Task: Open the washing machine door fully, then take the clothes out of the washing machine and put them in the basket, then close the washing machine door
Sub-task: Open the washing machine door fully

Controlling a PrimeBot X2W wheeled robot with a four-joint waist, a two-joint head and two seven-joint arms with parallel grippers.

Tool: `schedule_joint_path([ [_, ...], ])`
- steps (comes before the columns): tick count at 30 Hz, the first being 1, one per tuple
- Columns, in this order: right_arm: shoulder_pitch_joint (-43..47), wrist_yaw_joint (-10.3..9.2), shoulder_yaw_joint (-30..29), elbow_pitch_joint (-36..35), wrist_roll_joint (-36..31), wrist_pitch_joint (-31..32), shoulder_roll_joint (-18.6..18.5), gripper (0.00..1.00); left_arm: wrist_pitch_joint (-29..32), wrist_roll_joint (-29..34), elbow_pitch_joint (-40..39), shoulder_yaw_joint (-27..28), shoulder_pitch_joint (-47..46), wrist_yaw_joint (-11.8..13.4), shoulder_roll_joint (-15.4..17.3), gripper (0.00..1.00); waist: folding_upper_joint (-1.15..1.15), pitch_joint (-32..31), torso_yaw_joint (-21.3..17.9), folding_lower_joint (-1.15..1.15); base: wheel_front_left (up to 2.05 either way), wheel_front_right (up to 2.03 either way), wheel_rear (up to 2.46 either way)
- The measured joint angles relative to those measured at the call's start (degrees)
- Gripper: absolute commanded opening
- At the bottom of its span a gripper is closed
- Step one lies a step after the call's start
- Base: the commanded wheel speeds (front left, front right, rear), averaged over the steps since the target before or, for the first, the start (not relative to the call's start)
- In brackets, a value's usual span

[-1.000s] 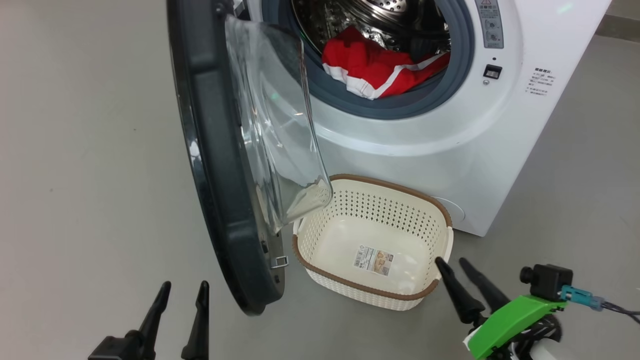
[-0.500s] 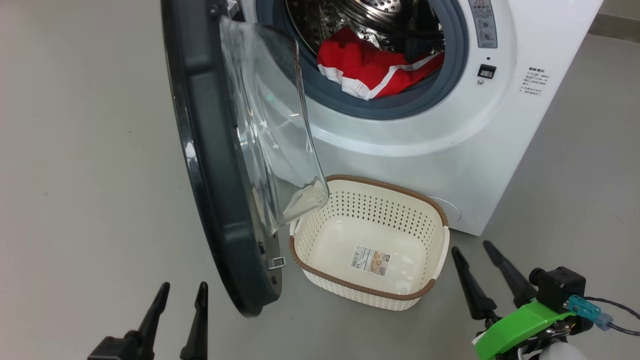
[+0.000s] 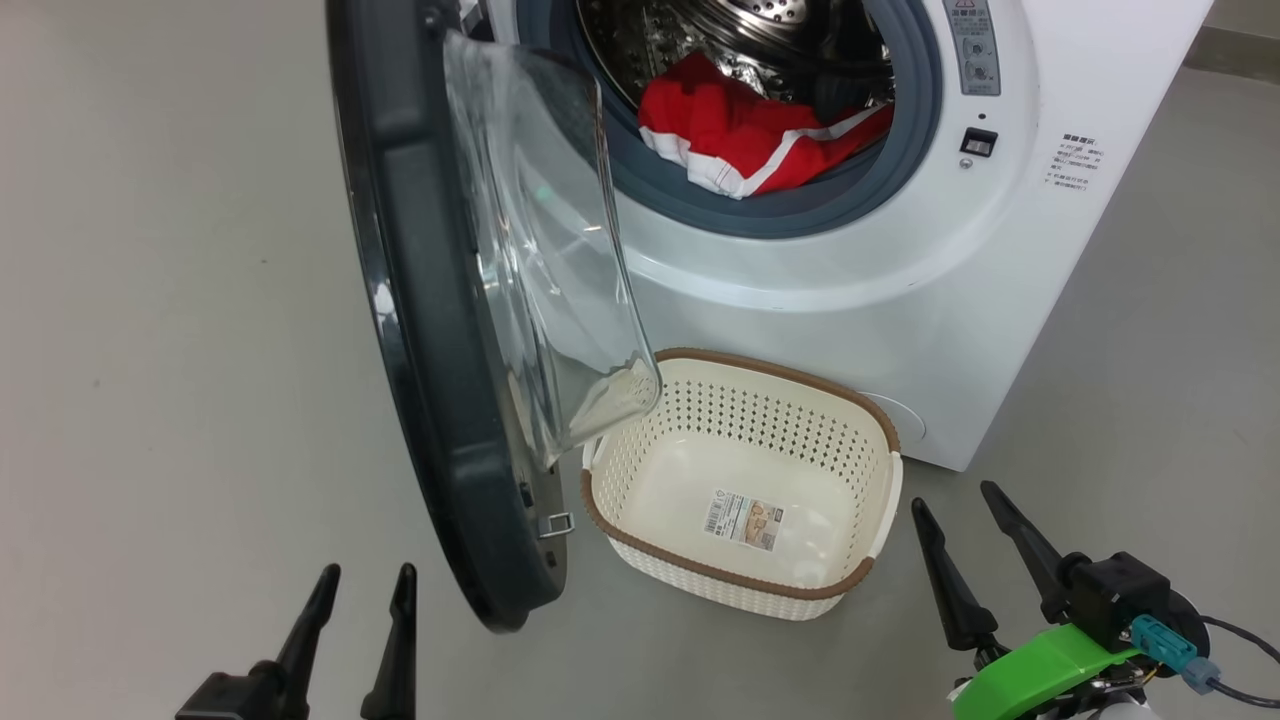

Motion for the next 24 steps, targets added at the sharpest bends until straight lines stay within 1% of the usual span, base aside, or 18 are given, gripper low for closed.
schedule_joint_path([
  [8, 0.53, 0.00, -1.03, -0.01, -0.54, 0.00, 0.65, 1.00, 0.00, 0.01, -0.09, 0.21, -0.01, 0.11, -0.01, 1.00, 0.00, 0.26, -0.12, 0.00, 0.00, 0.00, 0.00],
  [9, 0.53, 0.00, -1.05, -0.02, -0.67, 0.00, 0.73, 1.00, 0.00, 0.11, -0.34, 0.43, -0.02, 0.40, -0.02, 0.60, 0.00, 0.27, -0.15, 0.00, 0.00, 0.00, 0.00],
  [10, 0.53, 0.00, -1.08, -0.04, -0.80, 0.00, 0.77, 1.00, 0.00, 0.02, -0.94, 0.92, -0.04, 0.76, -0.03, 0.41, 0.00, 0.29, -0.19, 0.00, 0.00, 0.00, 0.00],
  [11, 0.52, 0.00, -1.13, -0.07, -0.81, 0.00, 0.79, 1.00, 0.00, -0.32, -1.80, 1.49, -0.09, 1.12, -0.01, 0.00, 0.00, 0.30, -0.22, 0.00, 0.00, 0.00, 0.00],
  [14, 0.52, 0.00, -1.32, -0.10, -0.88, 0.00, 0.82, 1.00, 0.00, -1.76, -5.76, 3.21, -1.13, 1.60, -0.03, 0.00, 0.00, 0.31, -0.22, 0.00, 0.00, 0.00, 0.00],
  [19, 0.52, 0.00, -1.42, -0.33, -0.96, 0.00, 0.91, 1.00, -0.02, -2.83, -16.07, 4.68, -3.61, 1.83, -0.01, 0.00, 0.00, 0.43, -0.32, 0.00, 0.00, 0.00, 0.00],
  [22, 0.52, 0.01, -1.40, -0.43, -1.85, 0.00, 0.96, 1.00, -0.43, -2.83, -23.35, 2.88, -4.59, 2.05, -0.02, 0.00, 0.00, 0.58, -0.42, 0.00, 0.00, 0.00, 0.00],
  [24, 0.52, 0.01, -1.37, -0.59, -1.85, 0.00, 0.96, 1.00, -0.44, -3.13, -27.27, 0.22, -4.79, 2.12, 0.00, 0.00, 0.00, 0.74, -0.50, 0.00, 0.00, 0.00, 0.00],
])
